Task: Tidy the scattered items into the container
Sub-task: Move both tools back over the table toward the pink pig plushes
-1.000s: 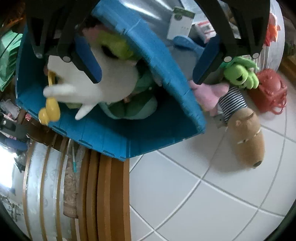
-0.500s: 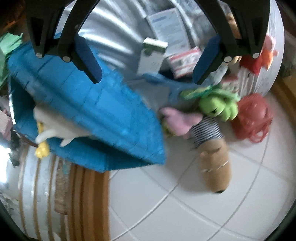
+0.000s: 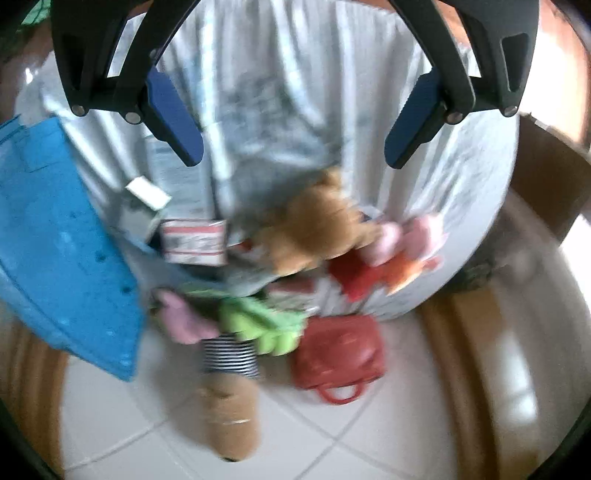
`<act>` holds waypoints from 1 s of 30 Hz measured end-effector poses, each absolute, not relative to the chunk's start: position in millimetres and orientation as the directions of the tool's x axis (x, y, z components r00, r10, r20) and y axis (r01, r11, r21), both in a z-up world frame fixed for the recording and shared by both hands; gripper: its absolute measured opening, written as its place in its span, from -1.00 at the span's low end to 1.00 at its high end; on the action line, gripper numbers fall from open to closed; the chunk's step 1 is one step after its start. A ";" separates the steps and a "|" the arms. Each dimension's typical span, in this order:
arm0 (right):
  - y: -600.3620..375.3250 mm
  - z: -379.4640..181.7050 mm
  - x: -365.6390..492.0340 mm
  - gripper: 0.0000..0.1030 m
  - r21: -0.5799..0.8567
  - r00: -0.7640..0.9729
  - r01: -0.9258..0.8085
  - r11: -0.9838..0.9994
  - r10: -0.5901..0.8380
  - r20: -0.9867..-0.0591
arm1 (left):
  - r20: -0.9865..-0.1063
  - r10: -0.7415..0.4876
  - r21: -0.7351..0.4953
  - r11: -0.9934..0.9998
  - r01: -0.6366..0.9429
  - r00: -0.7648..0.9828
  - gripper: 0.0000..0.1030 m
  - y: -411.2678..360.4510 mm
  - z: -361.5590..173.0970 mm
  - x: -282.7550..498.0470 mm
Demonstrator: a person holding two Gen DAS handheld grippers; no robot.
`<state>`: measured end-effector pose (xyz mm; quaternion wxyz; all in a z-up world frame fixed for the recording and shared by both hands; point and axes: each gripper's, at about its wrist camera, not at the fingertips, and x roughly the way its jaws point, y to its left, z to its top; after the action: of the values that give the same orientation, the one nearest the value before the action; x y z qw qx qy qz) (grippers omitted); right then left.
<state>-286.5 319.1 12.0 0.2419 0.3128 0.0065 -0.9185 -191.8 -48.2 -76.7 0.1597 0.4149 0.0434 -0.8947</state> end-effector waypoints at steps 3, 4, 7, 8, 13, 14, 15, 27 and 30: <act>288.1 6.9 -287.4 1.00 0.136 -0.666 0.478 -0.868 -0.459 -0.588 | -0.755 -0.276 0.043 -0.926 0.375 -0.596 0.94 -87.5 -79.9 -173.6; 277.0 5.0 -287.1 1.00 0.134 -0.661 0.486 -0.864 -0.464 -0.590 | -0.755 -0.277 0.040 -0.924 0.380 -0.595 0.94 -99.0 -80.7 -172.2; 243.0 -5.1 -290.6 1.00 0.142 -0.653 0.480 -0.866 -0.461 -0.601 | -0.750 -0.275 0.038 -0.926 0.376 -0.601 0.94 -130.6 -81.5 -170.7; 231.5 -9.3 -292.4 1.00 0.147 -0.651 0.474 -0.868 -0.458 -0.605 | -0.747 -0.270 0.039 -0.930 0.365 -0.608 0.94 -142.0 -81.7 -173.6; 166.7 -41.2 -306.3 1.00 0.197 -0.626 0.416 -0.888 -0.437 -0.646 | -0.744 -0.246 0.038 -0.944 0.329 -0.621 0.94 -201.9 -84.6 -192.1; 154.0 -48.5 -309.0 1.00 0.206 -0.618 0.404 -0.891 -0.432 -0.657 | -0.745 -0.244 0.039 -0.945 0.325 -0.621 0.94 -215.8 -86.3 -196.3; 141.9 -55.6 -311.6 1.00 0.215 -0.609 0.391 -0.895 -0.427 -0.669 | -0.748 -0.247 0.043 -0.944 0.327 -0.616 0.94 -229.7 -89.4 -201.5; 22.3 -112.7 -356.9 1.00 0.265 -0.471 0.432 -0.862 -0.466 -0.749 | -0.801 -0.262 0.038 -0.919 0.392 -0.538 0.94 -321.9 -128.5 -237.9; -9.3 -116.8 -366.0 1.00 0.288 -0.443 0.444 -0.849 -0.487 -0.753 | -0.799 -0.259 0.033 -0.920 0.390 -0.543 0.94 -338.5 -132.4 -254.5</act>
<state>-366.0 -9.3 -116.8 0.2740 0.4513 -0.0240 -0.8490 -254.5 -338.5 -132.4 0.1854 0.4409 0.0747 -0.8750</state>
